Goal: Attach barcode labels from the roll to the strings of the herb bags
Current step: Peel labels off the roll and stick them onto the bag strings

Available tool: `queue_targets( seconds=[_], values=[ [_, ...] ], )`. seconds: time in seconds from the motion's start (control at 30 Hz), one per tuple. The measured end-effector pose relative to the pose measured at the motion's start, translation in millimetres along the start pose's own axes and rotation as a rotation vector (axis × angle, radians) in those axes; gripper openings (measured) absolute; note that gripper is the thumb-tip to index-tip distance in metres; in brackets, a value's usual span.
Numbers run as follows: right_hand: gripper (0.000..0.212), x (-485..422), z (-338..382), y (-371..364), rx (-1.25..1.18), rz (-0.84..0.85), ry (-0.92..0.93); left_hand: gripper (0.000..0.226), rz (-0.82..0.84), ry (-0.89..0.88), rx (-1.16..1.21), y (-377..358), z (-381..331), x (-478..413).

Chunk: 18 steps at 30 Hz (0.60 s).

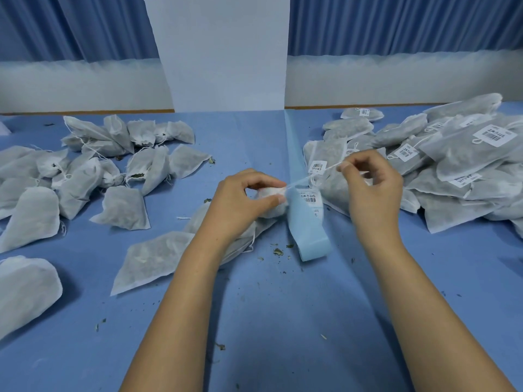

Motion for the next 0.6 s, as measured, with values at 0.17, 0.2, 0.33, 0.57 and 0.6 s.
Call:
queue_targets(
  seconds=[0.17, 0.2, 0.33, 0.57, 0.6],
  values=[
    [0.02, 4, 9, -6, -0.152, 0.045, 0.018, 0.015, 0.0, -0.03, -0.154, -3, 6, -1],
    [0.02, 7, 13, -11, -0.167, 0.083, 0.043, 0.018, 0.011, -0.045, -0.178, -4, 7, -1],
    [0.011, 16, 16, -25, -0.25, 0.186, 0.033, 0.022, 0.104, -0.094, -0.336, -11, 13, -2],
    [0.011, 17, 25, -22, -0.395, 0.214, 0.096, 0.004, -0.336, -0.174, -0.18, 16, 2, -1],
    [0.013, 20, 27, -25, -0.372, 0.244, 0.12, 0.003, -0.417, -0.177, -0.146, 21, 0, 1]
  ],
)
Point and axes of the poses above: each hand's wrist, its own x-axis away from the middle knuckle, its own y-axis out of the back of the hand, z = x × y, the point moved 6 cm from there along -x, towards the middle knuckle, and after that the axes turned 2 degrees about -y, right-handed, at the moved point
